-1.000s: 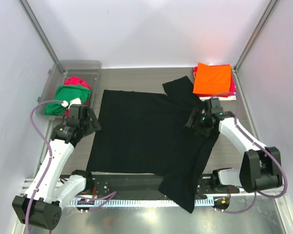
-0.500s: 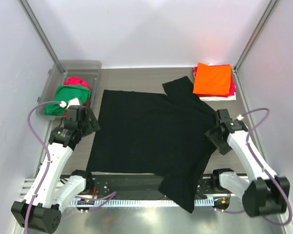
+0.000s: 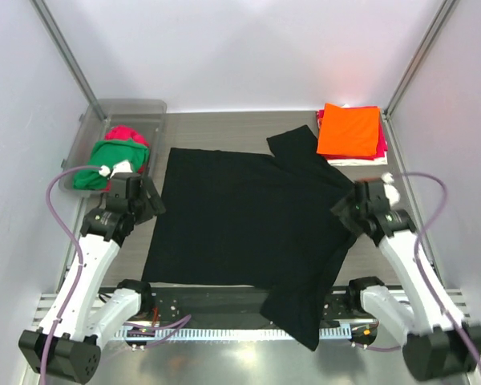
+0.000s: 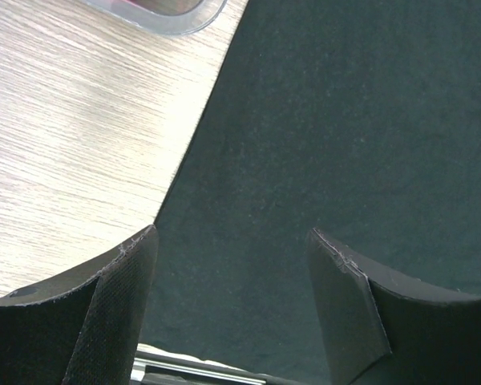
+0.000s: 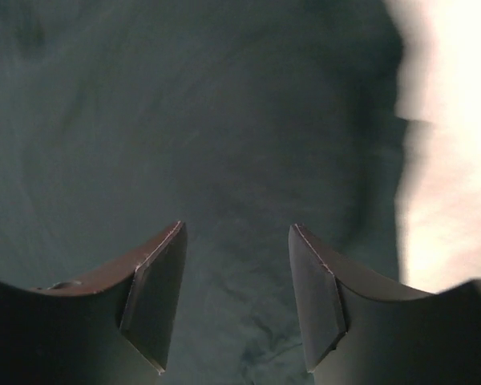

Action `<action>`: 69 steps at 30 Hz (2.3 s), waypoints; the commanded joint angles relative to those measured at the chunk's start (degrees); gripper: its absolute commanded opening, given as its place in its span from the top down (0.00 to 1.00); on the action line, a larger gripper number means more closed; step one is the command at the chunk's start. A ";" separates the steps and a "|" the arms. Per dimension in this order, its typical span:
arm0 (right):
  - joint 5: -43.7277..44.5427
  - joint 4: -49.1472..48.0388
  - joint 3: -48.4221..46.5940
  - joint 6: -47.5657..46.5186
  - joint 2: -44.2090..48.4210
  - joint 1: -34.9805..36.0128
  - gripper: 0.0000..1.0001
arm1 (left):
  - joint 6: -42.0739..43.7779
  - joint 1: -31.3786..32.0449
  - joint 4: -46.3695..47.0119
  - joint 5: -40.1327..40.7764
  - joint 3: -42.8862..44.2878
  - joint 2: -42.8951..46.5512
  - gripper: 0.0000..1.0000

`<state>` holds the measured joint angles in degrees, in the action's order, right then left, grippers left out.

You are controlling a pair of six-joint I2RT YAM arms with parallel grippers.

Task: Fold and stack the t-shirts
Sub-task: Flatten the tshirt out

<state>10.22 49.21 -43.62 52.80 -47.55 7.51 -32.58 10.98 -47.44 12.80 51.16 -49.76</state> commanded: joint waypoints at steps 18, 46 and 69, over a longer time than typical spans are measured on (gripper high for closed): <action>9.01 15.09 3.47 13.37 2.37 -0.64 0.10 | -8.64 3.96 8.16 -6.20 -3.79 -9.31 0.31; -17.51 -17.22 -23.34 -22.29 -56.49 1.72 0.00 | -12.77 6.95 20.02 -10.60 14.05 -49.18 0.32; -22.18 -4.91 -67.76 -32.58 -78.34 3.83 0.00 | -11.99 -0.26 10.35 -8.05 37.44 -61.17 0.30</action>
<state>-14.79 40.51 -114.80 22.50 -134.89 11.16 -46.72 9.63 -34.28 5.15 87.42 -116.92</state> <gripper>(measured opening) 0.996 0.688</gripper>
